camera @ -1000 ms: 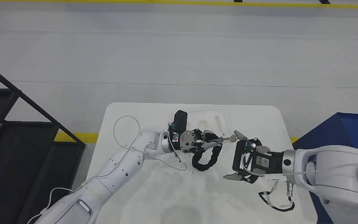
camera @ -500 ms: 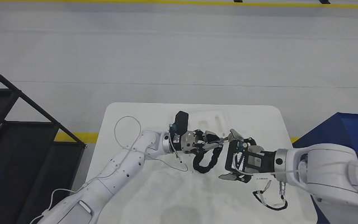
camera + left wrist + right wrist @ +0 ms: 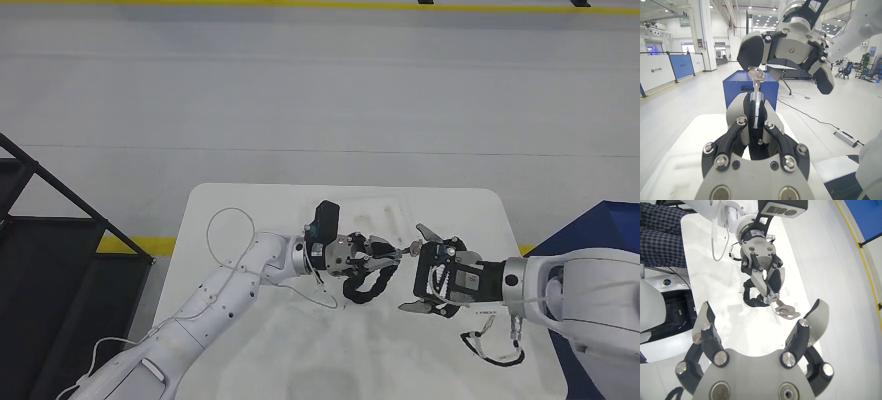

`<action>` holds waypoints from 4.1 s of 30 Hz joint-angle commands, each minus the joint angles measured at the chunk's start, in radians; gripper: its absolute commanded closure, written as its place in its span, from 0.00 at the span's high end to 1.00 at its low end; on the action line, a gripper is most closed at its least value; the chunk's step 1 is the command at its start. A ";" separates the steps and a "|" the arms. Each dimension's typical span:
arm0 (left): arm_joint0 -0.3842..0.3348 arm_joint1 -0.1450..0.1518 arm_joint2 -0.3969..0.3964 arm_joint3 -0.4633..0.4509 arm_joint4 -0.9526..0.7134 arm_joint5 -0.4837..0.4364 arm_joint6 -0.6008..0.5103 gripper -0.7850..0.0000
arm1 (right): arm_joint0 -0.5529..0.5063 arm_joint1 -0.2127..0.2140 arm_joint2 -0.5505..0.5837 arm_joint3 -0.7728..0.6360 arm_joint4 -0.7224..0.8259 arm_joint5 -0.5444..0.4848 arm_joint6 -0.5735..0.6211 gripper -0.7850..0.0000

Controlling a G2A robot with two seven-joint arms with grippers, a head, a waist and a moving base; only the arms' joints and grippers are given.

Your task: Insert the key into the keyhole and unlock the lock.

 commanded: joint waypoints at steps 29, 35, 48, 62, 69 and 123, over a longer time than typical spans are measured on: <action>-0.075 0.070 0.134 -0.018 -0.065 0.000 0.029 0.00 | -0.077 0.022 0.034 -0.046 -0.540 -0.255 -0.332 0.31; -0.085 0.078 0.149 -0.022 -0.074 0.000 0.035 0.00 | -0.090 0.022 0.032 -0.046 -0.552 -0.231 -0.365 0.00; -0.094 0.088 0.167 -0.025 -0.073 0.000 0.049 0.00 | -0.119 0.031 0.048 0.030 -0.296 -0.169 -0.347 0.00; -0.095 0.088 0.162 -0.047 0.003 0.000 0.063 0.00 | -0.121 0.043 0.019 0.137 0.148 0.023 -0.168 0.00; -0.097 0.085 0.162 -0.051 0.019 0.000 0.056 0.00 | -0.110 0.045 0.013 0.158 0.261 0.091 -0.138 0.00; -0.269 0.108 0.157 0.226 -0.081 0.000 -0.182 1.00 | 0.077 -0.004 -0.188 0.524 0.171 -0.157 -0.418 1.00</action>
